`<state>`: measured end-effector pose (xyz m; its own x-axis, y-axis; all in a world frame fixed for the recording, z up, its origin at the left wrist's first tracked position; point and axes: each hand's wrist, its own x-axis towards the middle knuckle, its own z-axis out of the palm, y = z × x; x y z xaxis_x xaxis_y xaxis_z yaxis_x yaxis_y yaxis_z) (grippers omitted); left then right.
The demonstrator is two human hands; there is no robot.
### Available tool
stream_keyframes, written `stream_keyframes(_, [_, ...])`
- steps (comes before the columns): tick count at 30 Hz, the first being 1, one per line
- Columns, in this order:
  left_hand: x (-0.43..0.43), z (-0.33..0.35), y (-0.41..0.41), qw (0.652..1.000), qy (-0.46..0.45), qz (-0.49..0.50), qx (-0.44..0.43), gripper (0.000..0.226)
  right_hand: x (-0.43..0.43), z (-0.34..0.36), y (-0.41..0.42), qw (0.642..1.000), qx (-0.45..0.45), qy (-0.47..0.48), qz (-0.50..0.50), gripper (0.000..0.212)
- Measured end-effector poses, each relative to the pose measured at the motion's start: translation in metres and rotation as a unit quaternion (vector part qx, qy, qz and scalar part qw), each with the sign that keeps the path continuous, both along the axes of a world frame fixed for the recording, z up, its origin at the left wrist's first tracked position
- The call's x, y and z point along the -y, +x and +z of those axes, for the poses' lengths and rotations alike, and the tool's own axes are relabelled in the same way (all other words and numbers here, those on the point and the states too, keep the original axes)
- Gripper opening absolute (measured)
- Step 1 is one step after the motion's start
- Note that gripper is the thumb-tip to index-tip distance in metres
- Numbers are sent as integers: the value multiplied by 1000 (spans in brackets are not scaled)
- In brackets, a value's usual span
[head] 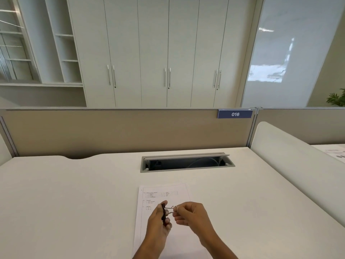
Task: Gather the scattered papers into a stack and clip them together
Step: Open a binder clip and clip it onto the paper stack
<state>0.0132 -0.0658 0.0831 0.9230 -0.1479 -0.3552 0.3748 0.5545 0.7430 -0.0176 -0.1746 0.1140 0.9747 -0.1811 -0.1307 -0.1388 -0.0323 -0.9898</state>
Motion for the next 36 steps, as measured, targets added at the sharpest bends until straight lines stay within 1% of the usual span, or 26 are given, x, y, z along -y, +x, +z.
stream_keyframes(3, [1,4,2,999,-37,-5,-12,29,2,-1,3,999,6,-25,-26,14])
stream_keyframes(6, [2,8,4,997,-67,-7,-29,29,3,-4,6,999,7,-8,-40,16])
stream_keyframes(11, [2,8,8,988,-129,-15,-82,30,5,-11,11,995,-3,88,-43,25])
stream_keyframes(17, [9,8,6,982,-147,-45,-110,34,7,-30,16,983,-33,173,-47,23])
stream_keyframes(19, [12,7,4,984,-128,-59,-109,35,7,-37,17,977,-50,202,-46,24])
stream_keyframes(22, [12,3,5,988,-69,-75,-118,37,9,-45,17,974,-73,209,-54,25])
stream_keyframes(25, [13,2,4,988,14,-92,-120,48,13,-45,17,970,-80,216,-82,24])
stream_keyframes(28, [11,3,0,987,83,-100,-91,48,18,-46,19,976,-64,169,-126,22])
stream_keyframes(31, [8,3,-3,985,120,-109,-50,43,18,-49,18,981,-26,98,-163,18])
stream_keyframes(36, [6,-2,-5,984,169,-59,9,36,9,-46,10,988,30,24,-152,16])
